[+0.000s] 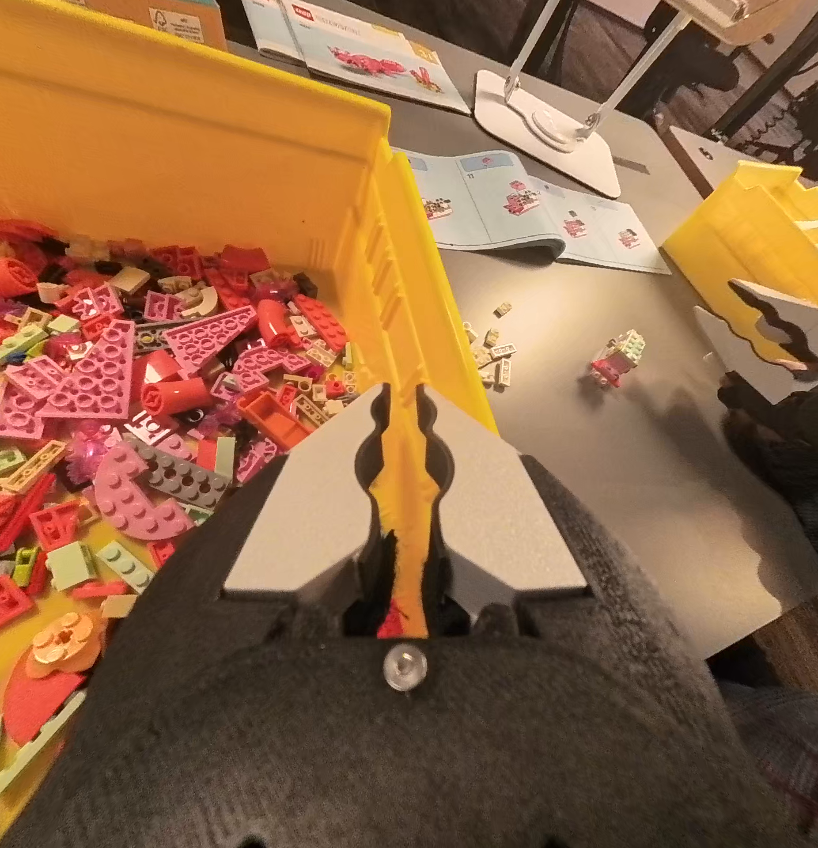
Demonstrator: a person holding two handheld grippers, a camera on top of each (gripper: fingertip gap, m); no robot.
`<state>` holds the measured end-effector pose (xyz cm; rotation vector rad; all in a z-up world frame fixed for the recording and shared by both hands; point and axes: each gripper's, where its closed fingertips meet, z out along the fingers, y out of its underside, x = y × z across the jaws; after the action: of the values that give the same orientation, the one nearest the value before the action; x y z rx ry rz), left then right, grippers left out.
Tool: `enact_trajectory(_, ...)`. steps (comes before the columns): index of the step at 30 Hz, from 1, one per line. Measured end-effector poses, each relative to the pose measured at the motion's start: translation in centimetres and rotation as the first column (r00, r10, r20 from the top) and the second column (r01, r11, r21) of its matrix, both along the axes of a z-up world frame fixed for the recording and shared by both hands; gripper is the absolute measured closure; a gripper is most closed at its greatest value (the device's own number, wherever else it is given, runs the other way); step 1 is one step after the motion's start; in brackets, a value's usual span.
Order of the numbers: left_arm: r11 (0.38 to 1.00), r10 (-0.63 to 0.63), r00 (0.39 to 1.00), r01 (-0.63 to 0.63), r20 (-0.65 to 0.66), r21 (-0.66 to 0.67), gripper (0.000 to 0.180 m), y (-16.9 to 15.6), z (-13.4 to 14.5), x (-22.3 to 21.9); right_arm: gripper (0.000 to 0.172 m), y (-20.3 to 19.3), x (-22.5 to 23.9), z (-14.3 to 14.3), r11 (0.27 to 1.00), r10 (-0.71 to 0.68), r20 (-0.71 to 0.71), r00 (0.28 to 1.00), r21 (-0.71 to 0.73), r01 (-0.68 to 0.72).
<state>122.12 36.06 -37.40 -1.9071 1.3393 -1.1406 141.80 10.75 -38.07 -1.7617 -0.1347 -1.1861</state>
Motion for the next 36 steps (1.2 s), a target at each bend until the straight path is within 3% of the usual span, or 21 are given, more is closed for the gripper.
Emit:
enact_trajectory(13, 1.0, -0.002, 0.999, 0.002, 0.045, -0.011, 0.176, -1.2, 0.7, 1.6, 0.148, 0.0, 0.0, 0.1, 1.0, 0.002, 0.004, 1.0, 0.001, -0.002)
enact_trajectory(16, 1.0, -0.003, 0.993, 0.0, 0.122, 0.024, 0.165, -0.9, 2.1, 1.5, 0.148, 0.0, 0.0, 0.1, 1.0, 0.0, 0.005, 1.0, 0.003, 0.0)
enact_trajectory(18, 0.999, -0.017, 0.981, 0.011, 0.193, 0.034, 0.148, -0.8, 3.7, 1.0, 0.147, 0.0, 0.0, 0.1, 1.0, -0.001, 0.005, 1.0, 0.002, 0.001)
enact_trajectory(26, 0.981, 0.118, 0.958, -0.154, 0.262, 0.121, 0.142, 4.0, 7.4, -2.7, 0.147, -0.1, 0.1, 0.2, 1.0, -0.007, 0.005, 1.0, 0.01, 0.007)
enact_trajectory(30, 0.97, 0.157, 0.938, -0.205, 0.31, 0.128, 0.142, 5.0, 8.8, -3.6, 0.147, 0.2, -0.3, 1.3, 0.995, 0.018, -0.038, 0.999, 0.1, -0.014)
enact_trajectory(33, 0.984, 0.111, 0.917, -0.155, 0.383, 0.088, 0.141, 2.8, 11.0, -2.3, 0.147, 0.6, 0.3, 1.5, 0.991, 0.038, -0.061, 0.997, 0.134, -0.029)
enact_trajectory(36, 1.0, -0.002, 0.878, 0.0, 0.479, 0.004, 0.141, -2.7, 14.6, 0.9, 0.148, 1.1, 1.3, 2.1, 0.982, 0.063, -0.081, 0.995, 0.185, -0.047)
